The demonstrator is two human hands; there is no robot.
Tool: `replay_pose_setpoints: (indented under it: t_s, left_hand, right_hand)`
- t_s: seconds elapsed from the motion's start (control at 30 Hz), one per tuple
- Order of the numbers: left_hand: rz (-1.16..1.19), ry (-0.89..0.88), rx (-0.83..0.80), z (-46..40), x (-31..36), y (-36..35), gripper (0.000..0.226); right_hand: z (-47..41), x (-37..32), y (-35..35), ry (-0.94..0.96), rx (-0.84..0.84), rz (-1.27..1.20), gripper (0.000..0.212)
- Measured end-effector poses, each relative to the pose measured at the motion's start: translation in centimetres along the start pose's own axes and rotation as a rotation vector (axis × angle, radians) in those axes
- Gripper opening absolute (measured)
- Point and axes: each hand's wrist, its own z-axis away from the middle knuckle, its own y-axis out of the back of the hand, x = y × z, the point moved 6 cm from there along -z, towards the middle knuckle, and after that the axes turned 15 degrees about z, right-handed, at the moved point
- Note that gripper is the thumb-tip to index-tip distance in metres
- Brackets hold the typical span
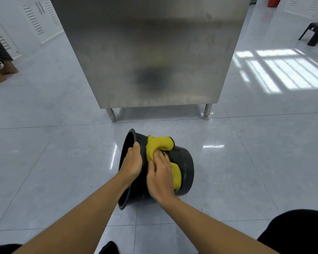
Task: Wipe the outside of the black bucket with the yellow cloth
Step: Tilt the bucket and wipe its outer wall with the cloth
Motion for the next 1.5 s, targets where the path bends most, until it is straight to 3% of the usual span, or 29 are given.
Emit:
replay_pose_setpoints:
  t_s: [0.1, 0.17, 0.33, 0.5, 0.7, 0.87, 1.1, 1.27, 1.5]
  left_hand:
    - [0.108, 0.039, -0.012, -0.5, -0.6, 0.0, 0.041]
    - [0.111, 0.023, -0.047, 0.0, 0.2, -0.4, 0.031]
    - [0.107, -0.038, -0.164, 0.3, 0.7, -0.8, 0.042]
    - [0.193, 0.000, -0.098, 0.4, 0.8, -0.6, 0.034]
    - [0.146, -0.018, -0.016, 0.5, 1.2, 0.0, 0.045]
    - [0.116, -0.031, -0.002, 0.3, 1.6, -0.3, 0.041]
    - [0.173, 0.002, 0.017, 0.2, 1.9, -0.6, 0.034]
    - [0.141, 0.001, -0.054, 0.4, 1.9, -1.0, 0.037]
    - [0.161, 0.054, -0.083, 0.3, 1.7, -1.1, 0.034]
  right_hand:
    - [0.4, -1.5, -0.6, 0.053, -0.025, -0.025, 0.047]
    - [0.3, -1.4, -0.8, 0.062, -0.040, -0.014, 0.049]
    - [-0.1, -0.7, -0.6, 0.046, -0.023, 0.010, 0.050]
    - [-1.1, 0.7, -0.2, 0.032, 0.002, 0.069, 0.051]
    - [-0.9, 4.2, 0.0, -0.095, 0.008, 0.132, 0.056]
    - [-1.1, 4.3, 0.0, -0.191, 0.081, 0.100, 0.053]
    - [-1.0, 1.4, -0.2, -0.057, 0.091, 0.019, 0.044]
    - [-0.5, -1.0, -0.6, 0.057, 0.033, -0.025, 0.048]
    - [-1.3, 1.6, -0.1, -0.023, 0.073, 0.033, 0.049]
